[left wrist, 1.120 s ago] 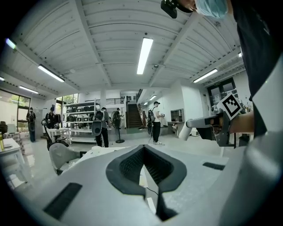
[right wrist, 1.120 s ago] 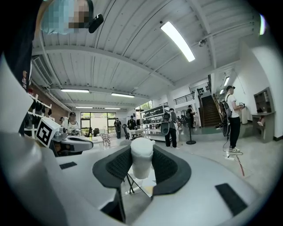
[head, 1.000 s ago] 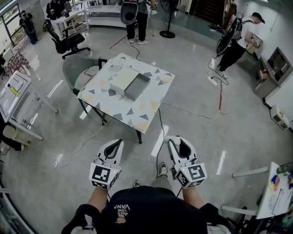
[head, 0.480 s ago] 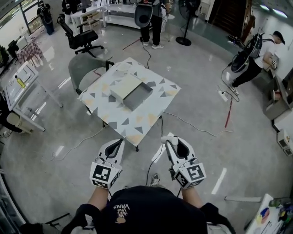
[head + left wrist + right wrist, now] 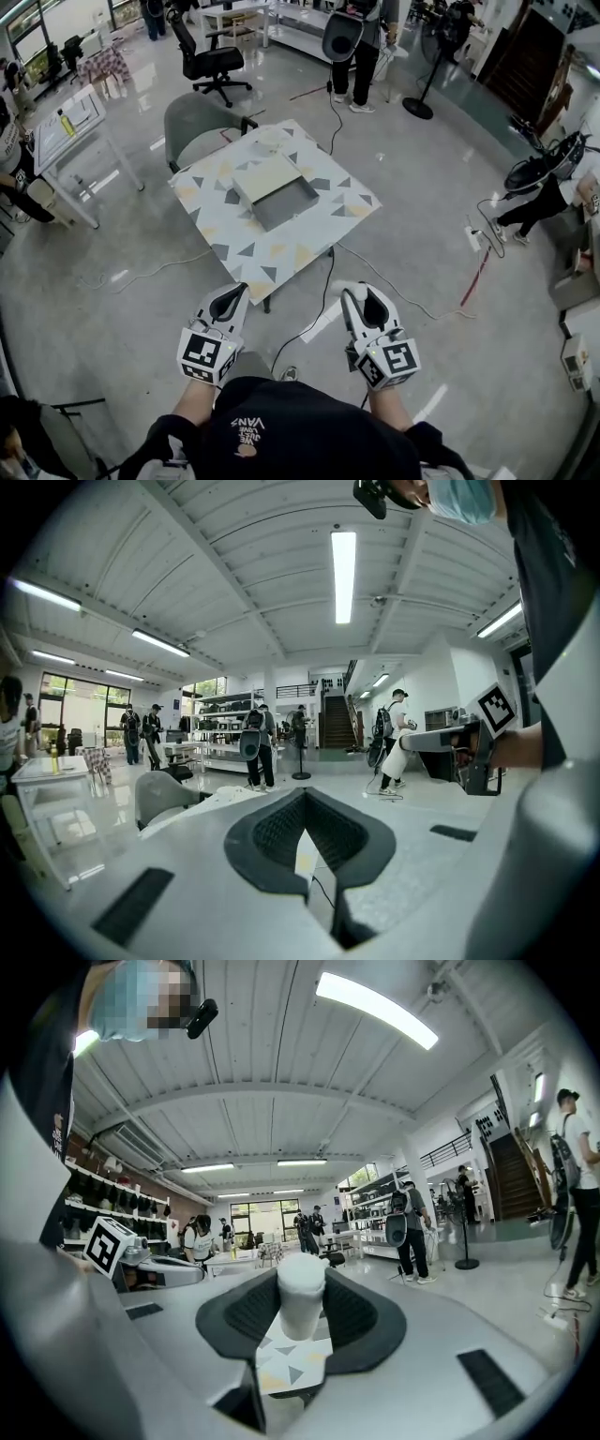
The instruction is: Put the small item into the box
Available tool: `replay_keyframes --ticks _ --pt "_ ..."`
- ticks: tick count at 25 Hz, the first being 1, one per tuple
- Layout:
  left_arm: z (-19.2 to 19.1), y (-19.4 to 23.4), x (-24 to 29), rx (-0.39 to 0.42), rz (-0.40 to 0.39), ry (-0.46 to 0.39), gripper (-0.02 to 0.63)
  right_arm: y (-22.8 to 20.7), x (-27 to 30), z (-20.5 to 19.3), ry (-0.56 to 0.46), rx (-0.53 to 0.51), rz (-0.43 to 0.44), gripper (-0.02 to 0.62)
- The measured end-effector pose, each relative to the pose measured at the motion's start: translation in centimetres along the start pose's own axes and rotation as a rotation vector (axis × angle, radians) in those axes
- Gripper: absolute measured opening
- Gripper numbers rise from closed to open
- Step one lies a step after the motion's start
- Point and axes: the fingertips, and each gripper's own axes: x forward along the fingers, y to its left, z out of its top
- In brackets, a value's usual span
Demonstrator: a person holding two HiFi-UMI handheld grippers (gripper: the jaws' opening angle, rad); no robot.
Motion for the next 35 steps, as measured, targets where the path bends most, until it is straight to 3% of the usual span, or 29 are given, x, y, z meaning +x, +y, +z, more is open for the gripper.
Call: replay_keyframes --ticks 8,13,28,35 --pt "0.4 -1.2 4.0 0.011 -0.008 0.03 0.006 -3.5 1.3 -0.8 0.008 0.063 0.01 0.133" --pt "0.0 0.5 6.2 0.003 -0.013 0.04 0.006 -4.5 4.0 -1.0 0.011 0.071 0.008 0.134" --pt "0.8 13.3 15.7 -0.023 -0.023 0.041 0.006 -6.8 21.2 0.4 0.027 0.044 0.012 0.134" --pt "-0.1 18.0 19.1 -0.034 -0.05 0.044 0.006 -7.2 27.2 -1.1 0.06 0.031 0.002 0.133"
